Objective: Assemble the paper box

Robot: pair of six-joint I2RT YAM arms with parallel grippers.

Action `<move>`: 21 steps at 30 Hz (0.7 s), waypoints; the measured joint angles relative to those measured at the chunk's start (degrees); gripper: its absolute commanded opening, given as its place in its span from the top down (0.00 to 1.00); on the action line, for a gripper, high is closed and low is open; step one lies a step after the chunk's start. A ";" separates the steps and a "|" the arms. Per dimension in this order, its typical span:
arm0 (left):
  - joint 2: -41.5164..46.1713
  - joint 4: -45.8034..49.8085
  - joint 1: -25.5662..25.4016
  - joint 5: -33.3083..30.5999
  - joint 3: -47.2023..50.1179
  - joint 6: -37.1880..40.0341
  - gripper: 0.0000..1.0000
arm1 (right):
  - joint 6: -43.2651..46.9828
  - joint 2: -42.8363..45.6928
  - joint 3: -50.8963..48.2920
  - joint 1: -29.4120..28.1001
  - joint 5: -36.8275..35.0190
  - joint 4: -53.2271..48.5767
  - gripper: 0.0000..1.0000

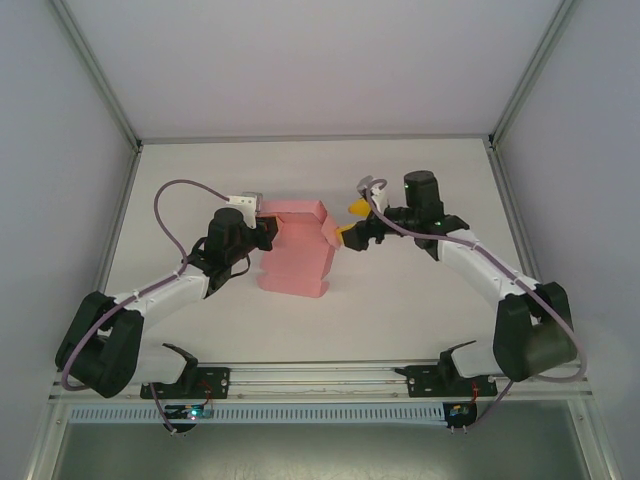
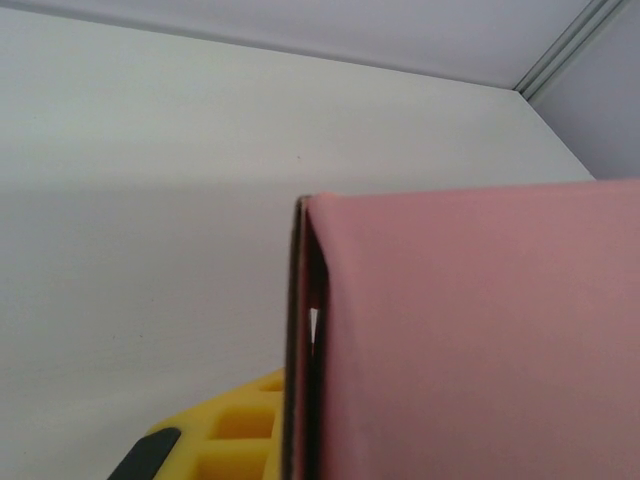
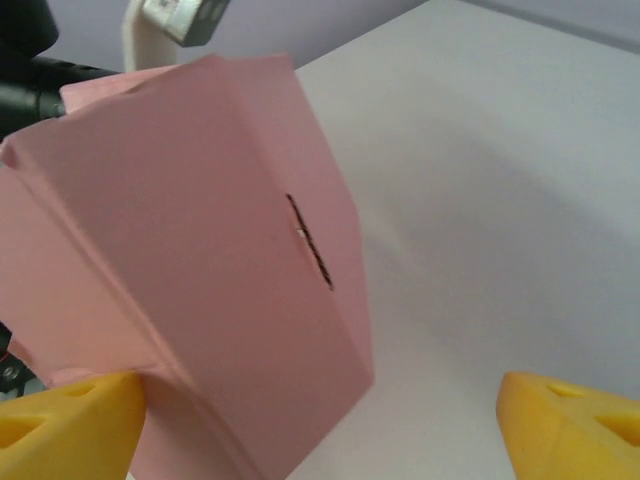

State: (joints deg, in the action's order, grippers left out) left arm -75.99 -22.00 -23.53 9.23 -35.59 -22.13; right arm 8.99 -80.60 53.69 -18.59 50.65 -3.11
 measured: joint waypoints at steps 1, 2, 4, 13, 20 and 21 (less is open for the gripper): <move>-0.28 -0.02 0.02 0.02 0.00 -0.15 1.00 | 0.00 -0.90 0.83 -0.74 -0.02 -0.42 0.12; -0.50 0.00 0.02 0.02 0.00 -0.31 1.00 | 0.00 -1.68 1.49 -1.31 -0.07 -0.66 0.12; -0.92 -0.02 0.02 0.04 -0.02 -0.57 1.00 | -0.11 -3.43 3.02 -2.51 -0.28 -1.44 0.13; -2.19 -0.09 0.02 -4.35 -0.09 -2.49 1.00 | -2.89 -6.34 6.84 -4.55 -7.06 -4.72 0.02; -1.68 -1.11 0.00 -12.55 1.97 -5.79 1.00 | -13.62 1.84 0.20 -4.55 -20.90 -1.84 0.02; -1.62 -1.18 0.00 -13.64 2.05 -6.29 1.00 | -15.69 3.26 -1.14 -4.52 -21.86 -1.14 0.02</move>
State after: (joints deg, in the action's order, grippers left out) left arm -77.60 -23.18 -23.53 -4.40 -33.54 -28.42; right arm -6.70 -77.34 52.56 -23.11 28.80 -4.25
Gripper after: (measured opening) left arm 0.101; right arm 0.982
